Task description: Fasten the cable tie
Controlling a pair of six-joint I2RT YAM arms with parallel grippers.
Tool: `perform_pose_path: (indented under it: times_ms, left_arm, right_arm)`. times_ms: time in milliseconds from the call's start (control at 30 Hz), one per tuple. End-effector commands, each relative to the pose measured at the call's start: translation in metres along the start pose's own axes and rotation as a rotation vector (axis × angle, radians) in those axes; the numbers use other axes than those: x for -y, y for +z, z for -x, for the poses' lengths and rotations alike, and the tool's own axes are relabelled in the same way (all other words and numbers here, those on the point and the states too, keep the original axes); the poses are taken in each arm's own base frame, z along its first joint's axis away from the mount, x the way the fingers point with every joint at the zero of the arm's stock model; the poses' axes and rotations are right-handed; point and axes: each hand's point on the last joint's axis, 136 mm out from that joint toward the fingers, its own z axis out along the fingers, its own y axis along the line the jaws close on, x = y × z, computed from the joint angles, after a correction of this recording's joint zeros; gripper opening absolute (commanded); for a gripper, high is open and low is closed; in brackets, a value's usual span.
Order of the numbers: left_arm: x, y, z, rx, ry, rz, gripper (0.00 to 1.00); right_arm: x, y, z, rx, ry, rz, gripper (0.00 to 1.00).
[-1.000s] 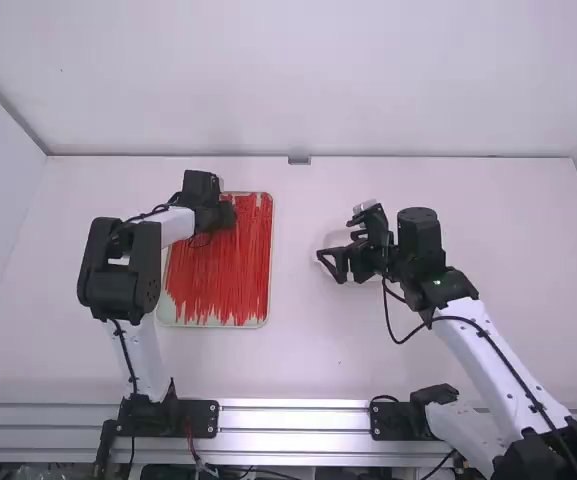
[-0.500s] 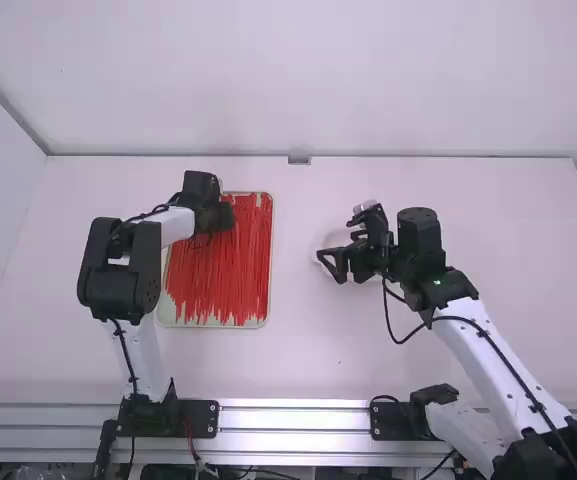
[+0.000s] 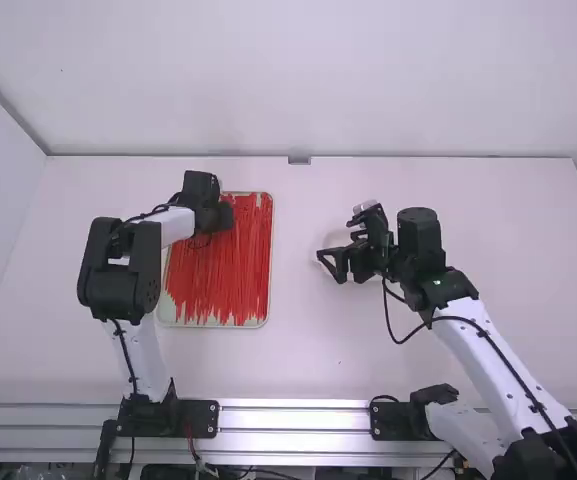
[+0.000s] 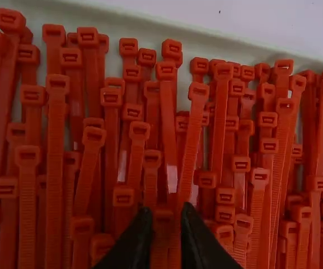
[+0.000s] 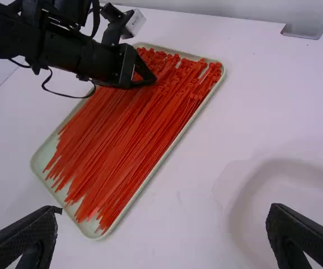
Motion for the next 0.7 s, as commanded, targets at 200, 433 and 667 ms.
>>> perform_pose_path:
  times_ms: [200,433,667]
  left_arm:
    - [-0.0063,0.0044,-0.0079,-0.017,-0.01,0.015,0.13]
    - [-0.0061,0.0044,-0.0072,-0.014,-0.009,0.014,0.09]
    - [-0.0058,0.0045,-0.0067,-0.012,-0.008,0.014,0.06]
  right_arm:
    - [-0.0025,-0.0038,0.0158,0.03,-0.018,0.004,0.99]
    - [-0.0025,-0.0038,0.0159,0.03,-0.018,0.004,0.99]
    - [-0.0026,-0.0038,0.0158,0.03,-0.022,0.005,0.99]
